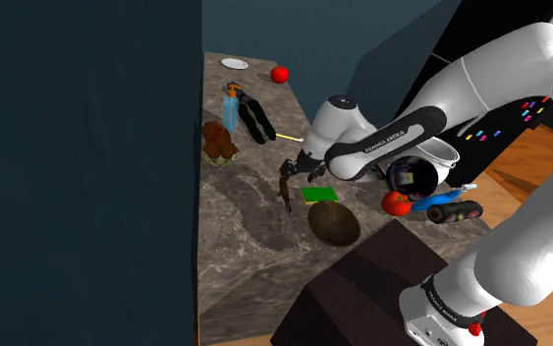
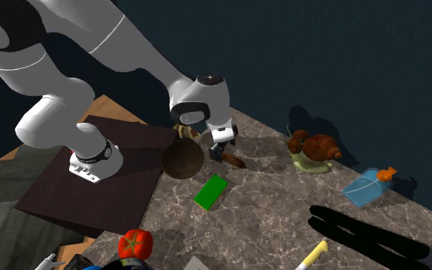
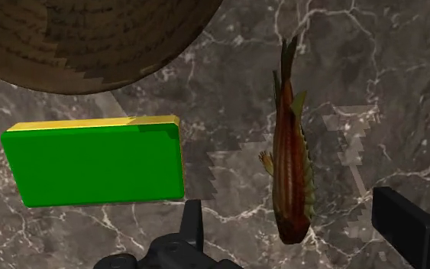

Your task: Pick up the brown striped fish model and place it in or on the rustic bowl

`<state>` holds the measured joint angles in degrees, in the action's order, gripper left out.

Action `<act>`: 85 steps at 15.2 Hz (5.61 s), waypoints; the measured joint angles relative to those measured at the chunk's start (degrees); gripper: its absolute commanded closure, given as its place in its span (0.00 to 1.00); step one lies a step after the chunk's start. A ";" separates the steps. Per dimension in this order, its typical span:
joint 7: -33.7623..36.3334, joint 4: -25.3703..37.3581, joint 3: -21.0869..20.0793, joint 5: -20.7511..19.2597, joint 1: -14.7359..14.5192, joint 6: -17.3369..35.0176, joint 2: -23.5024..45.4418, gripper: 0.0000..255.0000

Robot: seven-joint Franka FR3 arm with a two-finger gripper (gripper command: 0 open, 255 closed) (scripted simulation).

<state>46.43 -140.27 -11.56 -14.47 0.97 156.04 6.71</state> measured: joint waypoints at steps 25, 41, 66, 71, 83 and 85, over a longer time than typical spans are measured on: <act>8.47 5.17 3.84 -8.11 -3.29 6.29 11.89 1.00; 2.01 4.47 -0.53 -0.32 -0.42 -2.13 2.43 1.00; -8.79 -14.14 -0.41 13.56 -1.98 -12.51 -27.74 1.00; -11.54 -24.71 1.90 15.92 -4.08 -15.97 -41.85 1.00; -10.83 -31.99 1.06 16.24 -4.26 -6.47 -39.54 1.00; -10.51 -32.76 0.68 16.06 -3.98 -3.78 -37.62 1.00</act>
<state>35.93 -173.03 -10.88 1.59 -3.01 152.26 -30.91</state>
